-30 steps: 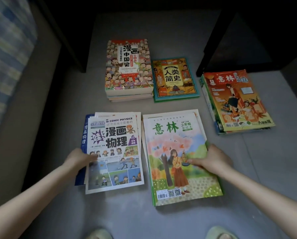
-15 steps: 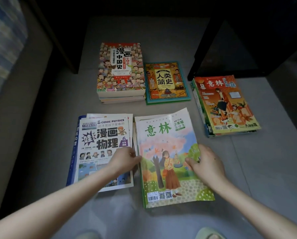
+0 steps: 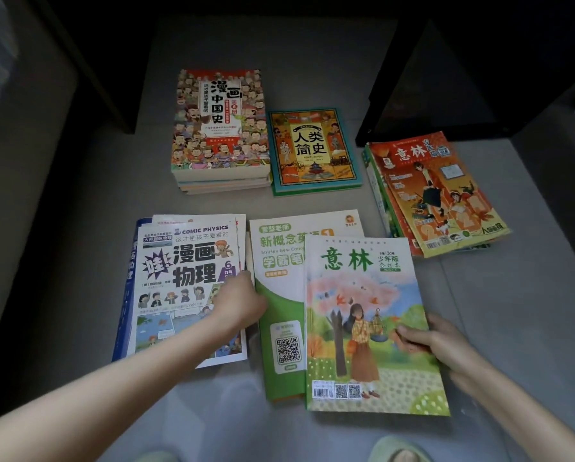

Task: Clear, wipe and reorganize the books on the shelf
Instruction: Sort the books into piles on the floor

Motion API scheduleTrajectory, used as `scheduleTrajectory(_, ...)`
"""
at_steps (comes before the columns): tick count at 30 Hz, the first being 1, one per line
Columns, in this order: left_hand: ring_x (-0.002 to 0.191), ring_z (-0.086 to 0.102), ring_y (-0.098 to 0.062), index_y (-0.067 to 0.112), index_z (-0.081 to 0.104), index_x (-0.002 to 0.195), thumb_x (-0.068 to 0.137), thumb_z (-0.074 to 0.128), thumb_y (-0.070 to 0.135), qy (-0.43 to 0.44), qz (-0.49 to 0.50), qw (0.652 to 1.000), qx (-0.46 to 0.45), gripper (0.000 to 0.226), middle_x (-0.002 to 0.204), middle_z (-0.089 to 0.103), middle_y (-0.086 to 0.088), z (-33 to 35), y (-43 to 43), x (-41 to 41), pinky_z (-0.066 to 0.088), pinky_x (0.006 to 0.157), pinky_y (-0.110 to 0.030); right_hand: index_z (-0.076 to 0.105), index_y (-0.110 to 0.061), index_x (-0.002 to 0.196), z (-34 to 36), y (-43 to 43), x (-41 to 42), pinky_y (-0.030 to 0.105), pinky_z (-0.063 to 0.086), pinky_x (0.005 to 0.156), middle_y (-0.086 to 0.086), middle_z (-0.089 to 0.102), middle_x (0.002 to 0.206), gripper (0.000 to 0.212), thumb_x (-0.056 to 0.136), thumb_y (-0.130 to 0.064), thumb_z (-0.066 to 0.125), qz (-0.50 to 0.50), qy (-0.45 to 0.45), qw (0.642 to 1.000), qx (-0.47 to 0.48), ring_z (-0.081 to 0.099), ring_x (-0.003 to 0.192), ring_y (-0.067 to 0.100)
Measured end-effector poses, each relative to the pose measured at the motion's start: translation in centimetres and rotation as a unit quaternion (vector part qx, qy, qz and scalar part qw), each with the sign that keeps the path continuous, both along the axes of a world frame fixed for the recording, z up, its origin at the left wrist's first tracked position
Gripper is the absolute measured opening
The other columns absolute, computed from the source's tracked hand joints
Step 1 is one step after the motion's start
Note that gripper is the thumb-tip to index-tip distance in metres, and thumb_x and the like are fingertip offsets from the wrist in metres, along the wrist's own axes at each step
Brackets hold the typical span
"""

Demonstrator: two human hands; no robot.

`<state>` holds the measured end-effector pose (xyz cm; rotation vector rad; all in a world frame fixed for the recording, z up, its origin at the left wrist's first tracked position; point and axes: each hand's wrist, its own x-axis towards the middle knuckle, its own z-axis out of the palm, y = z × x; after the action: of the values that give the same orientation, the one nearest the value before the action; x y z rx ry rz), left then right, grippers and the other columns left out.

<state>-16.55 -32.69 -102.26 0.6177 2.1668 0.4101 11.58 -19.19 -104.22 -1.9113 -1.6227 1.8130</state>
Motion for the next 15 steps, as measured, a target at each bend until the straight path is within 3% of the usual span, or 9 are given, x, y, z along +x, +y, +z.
scheduleTrajectory(5, 0.092, 0.058, -0.025, 0.011, 0.056, 0.098, 0.09, 0.05, 0.009, -0.025, 0.013, 1.0, -0.013, 0.01, 0.103, 0.063, -0.008, 0.0, 0.8, 0.9, 0.051, 0.079, -0.031, 0.062, -0.003, 0.093, 3.2, -0.8, -0.6, 0.028, 0.053, 0.069, 0.01, 0.073, 0.083, 0.011, 0.083, -0.003, 0.068, 0.035, 0.032, 0.995, 0.088, 0.07, 0.082, 0.023)
scheduleTrajectory(7, 0.088, 0.056, -0.023, 0.015, 0.052, 0.09, 0.091, 0.051, 0.011, -0.024, 0.013, 1.0, -0.01, 0.005, 0.096, 0.06, -0.006, 0.1, 0.7, 0.9, 0.049, 0.078, -0.03, 0.062, 0.001, 0.092, 5.0, -1.5, -0.9, 0.024, 0.056, 0.064, 0.011, 0.073, 0.081, 0.016, 0.079, -0.006, 0.068, 0.008, 0.075, 0.991, 0.108, 0.072, 0.077, 0.021)
scheduleTrajectory(9, 0.09, 0.059, -0.024, 0.015, 0.053, 0.082, 0.091, 0.052, 0.012, -0.038, 0.028, 0.999, 0.003, 0.009, 0.094, 0.061, -0.006, -0.1, 0.8, 0.5, 0.052, 0.081, -0.034, 0.063, 0.0, 0.086, 7.4, -0.6, -1.1, 0.017, 0.053, 0.056, 0.009, 0.073, 0.074, 0.008, 0.079, -0.002, 0.066, -0.035, 0.114, 0.986, 0.118, 0.071, 0.068, 0.017)
scheduleTrajectory(12, 0.086, 0.062, -0.024, 0.017, 0.053, 0.073, 0.09, 0.052, 0.014, -0.049, 0.035, 0.998, 0.003, 0.017, 0.088, 0.063, -0.006, -0.3, 1.0, 0.2, 0.052, 0.073, -0.034, 0.071, -0.012, 0.07, 10.8, 3.4, -0.5, 0.016, 0.052, 0.054, 0.009, 0.071, 0.07, 0.017, 0.056, -0.019, 0.076, -0.062, 0.16, 0.978, 0.118, 0.066, 0.058, 0.012)
scheduleTrajectory(15, 0.079, 0.06, -0.024, 0.018, 0.053, 0.072, 0.091, 0.052, 0.016, -0.043, 0.034, 0.998, 0.007, 0.019, 0.08, 0.061, -0.003, -0.5, 1.3, 0.0, 0.046, 0.062, -0.028, 0.072, -0.01, 0.071, 12.9, 9.3, 0.0, 0.02, 0.056, 0.055, 0.008, 0.073, 0.074, 0.045, 0.031, -0.027, 0.085, -0.097, 0.163, 0.978, 0.092, 0.07, 0.063, 0.011)
